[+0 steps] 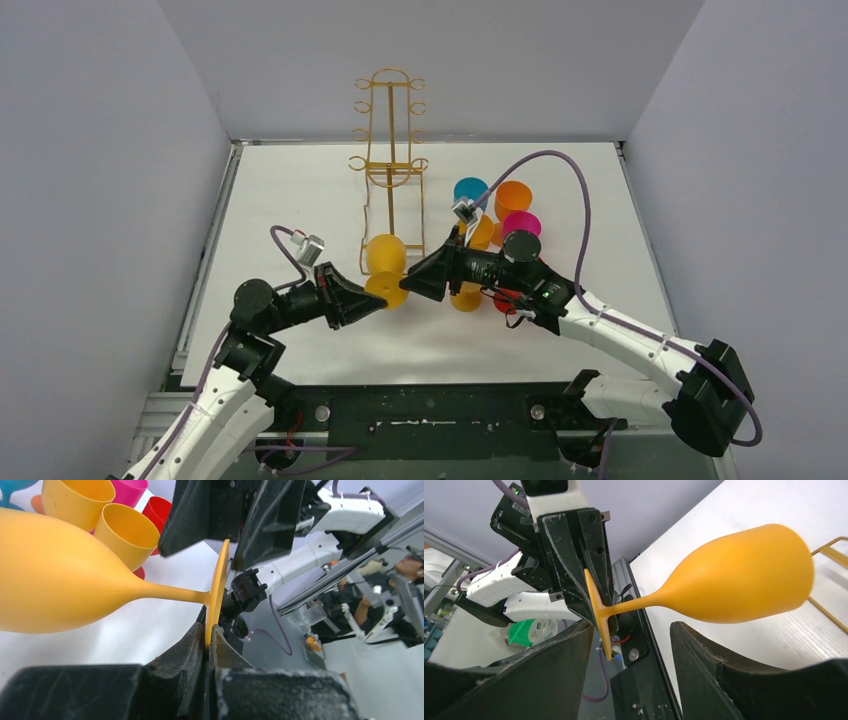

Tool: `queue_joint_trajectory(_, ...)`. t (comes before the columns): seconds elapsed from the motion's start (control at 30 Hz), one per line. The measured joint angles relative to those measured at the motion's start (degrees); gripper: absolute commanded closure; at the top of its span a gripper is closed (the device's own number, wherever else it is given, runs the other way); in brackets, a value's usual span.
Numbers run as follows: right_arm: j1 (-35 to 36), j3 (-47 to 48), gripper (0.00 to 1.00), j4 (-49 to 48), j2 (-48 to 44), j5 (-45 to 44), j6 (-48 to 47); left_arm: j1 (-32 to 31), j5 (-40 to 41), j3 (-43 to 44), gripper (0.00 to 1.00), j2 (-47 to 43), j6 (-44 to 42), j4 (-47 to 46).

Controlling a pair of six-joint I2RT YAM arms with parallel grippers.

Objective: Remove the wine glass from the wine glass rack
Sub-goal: Place the wine glass at the center of the board.

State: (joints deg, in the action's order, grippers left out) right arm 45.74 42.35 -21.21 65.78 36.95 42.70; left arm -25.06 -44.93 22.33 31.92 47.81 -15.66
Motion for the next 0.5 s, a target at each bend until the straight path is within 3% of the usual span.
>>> queue_joint_trajectory(0.23, -1.9, 3.1, 0.24, 6.9, -6.1, -4.1, -3.8, 0.0, -1.2, -4.0, 1.00, -8.7, -4.6, -2.2)
queue_joint_trajectory(0.4, -4.2, 6.9, 0.21, 12.8, -8.3, -9.0, -5.0, 0.0, -3.2, -8.7, 1.00, -13.4, -5.3, -7.3)
queue_joint_trajectory(0.5, -7.2, 8.1, 0.21, 14.8, -7.3, -7.5, -4.0, 0.0, -5.7, -9.2, 1.00, -13.7, -5.8, -9.9)
